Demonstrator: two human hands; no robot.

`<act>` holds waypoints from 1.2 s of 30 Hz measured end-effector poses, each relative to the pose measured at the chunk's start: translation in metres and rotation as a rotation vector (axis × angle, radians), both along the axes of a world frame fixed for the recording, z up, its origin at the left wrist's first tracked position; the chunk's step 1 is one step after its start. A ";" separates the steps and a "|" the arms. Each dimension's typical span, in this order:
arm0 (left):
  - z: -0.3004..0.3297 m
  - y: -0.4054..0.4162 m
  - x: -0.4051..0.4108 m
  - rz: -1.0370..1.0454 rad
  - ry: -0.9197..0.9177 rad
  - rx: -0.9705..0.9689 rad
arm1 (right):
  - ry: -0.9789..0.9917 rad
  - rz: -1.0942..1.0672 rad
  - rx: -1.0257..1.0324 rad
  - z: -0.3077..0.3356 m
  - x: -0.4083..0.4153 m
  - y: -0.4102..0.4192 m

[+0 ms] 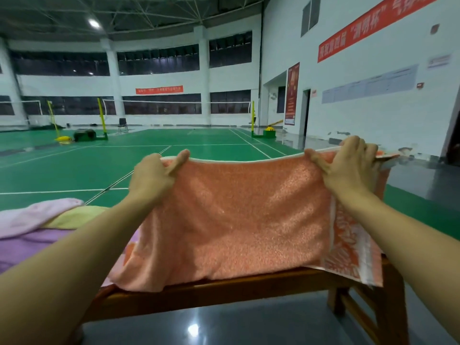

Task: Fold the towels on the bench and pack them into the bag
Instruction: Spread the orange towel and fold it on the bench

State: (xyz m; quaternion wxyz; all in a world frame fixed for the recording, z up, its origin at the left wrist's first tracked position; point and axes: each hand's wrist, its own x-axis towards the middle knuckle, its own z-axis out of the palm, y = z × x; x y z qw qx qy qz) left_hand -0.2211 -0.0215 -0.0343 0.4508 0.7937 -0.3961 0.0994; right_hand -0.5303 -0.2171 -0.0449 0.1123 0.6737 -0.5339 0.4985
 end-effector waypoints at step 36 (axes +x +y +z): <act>0.034 0.050 0.016 0.028 -0.318 0.073 | 0.155 -0.123 0.113 0.024 -0.028 0.037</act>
